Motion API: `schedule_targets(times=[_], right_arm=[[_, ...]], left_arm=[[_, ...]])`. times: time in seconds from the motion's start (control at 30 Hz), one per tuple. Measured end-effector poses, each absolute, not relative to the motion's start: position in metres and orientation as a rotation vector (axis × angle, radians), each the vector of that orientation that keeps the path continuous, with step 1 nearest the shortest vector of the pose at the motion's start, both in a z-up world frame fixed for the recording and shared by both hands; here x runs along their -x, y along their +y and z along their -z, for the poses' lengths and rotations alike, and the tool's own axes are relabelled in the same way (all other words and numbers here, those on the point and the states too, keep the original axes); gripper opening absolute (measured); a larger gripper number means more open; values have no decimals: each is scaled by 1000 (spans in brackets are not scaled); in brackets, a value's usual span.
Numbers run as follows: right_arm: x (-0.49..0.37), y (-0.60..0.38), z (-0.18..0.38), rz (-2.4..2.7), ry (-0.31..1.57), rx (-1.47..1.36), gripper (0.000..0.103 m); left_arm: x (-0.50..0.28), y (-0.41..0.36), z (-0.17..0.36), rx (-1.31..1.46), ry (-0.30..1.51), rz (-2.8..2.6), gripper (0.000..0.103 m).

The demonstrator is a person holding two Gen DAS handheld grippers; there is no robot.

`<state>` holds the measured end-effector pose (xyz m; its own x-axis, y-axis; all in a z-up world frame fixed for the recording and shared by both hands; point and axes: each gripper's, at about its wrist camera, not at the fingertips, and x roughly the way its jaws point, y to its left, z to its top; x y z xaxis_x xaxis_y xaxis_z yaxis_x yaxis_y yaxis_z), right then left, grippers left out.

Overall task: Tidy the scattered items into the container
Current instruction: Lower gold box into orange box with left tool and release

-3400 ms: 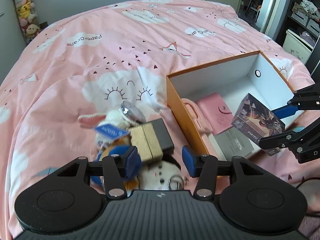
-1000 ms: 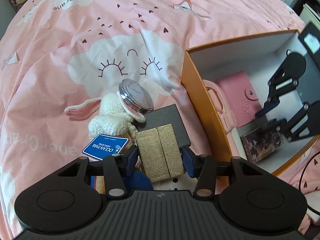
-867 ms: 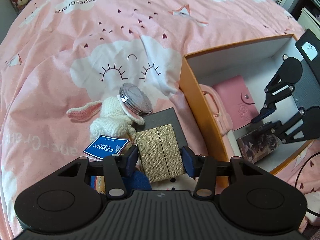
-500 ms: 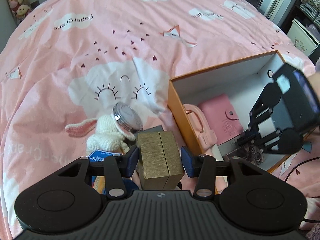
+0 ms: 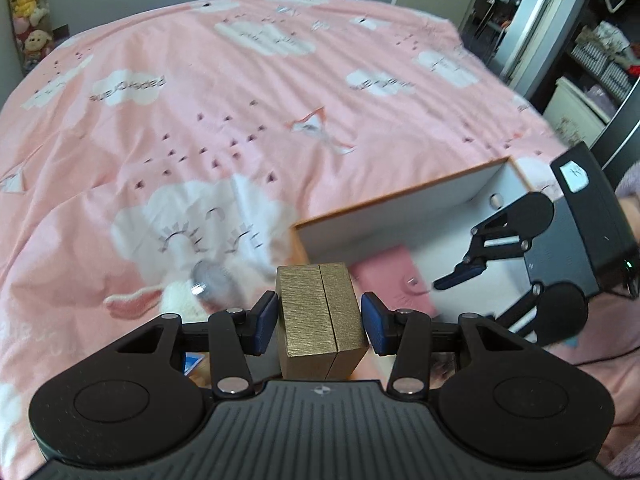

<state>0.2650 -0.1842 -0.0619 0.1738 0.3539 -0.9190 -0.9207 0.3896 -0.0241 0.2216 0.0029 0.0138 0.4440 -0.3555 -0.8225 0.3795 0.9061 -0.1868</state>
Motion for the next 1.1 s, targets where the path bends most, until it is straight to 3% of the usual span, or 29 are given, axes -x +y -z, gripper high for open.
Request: schedule_targets(times=[0.13,0.3,1.1], right_arm=[[-247,-168,60,-1031,946,666,51],[-242,-173,50,-1023,899,641,65],[-282,-176,90,-892,972,645,63]], left_arm=[[-227,-17,-15,-2,998,506,53],[-236,-46,-8,38,991,564,53],[-290,-67,59,221,1107,651,52]])
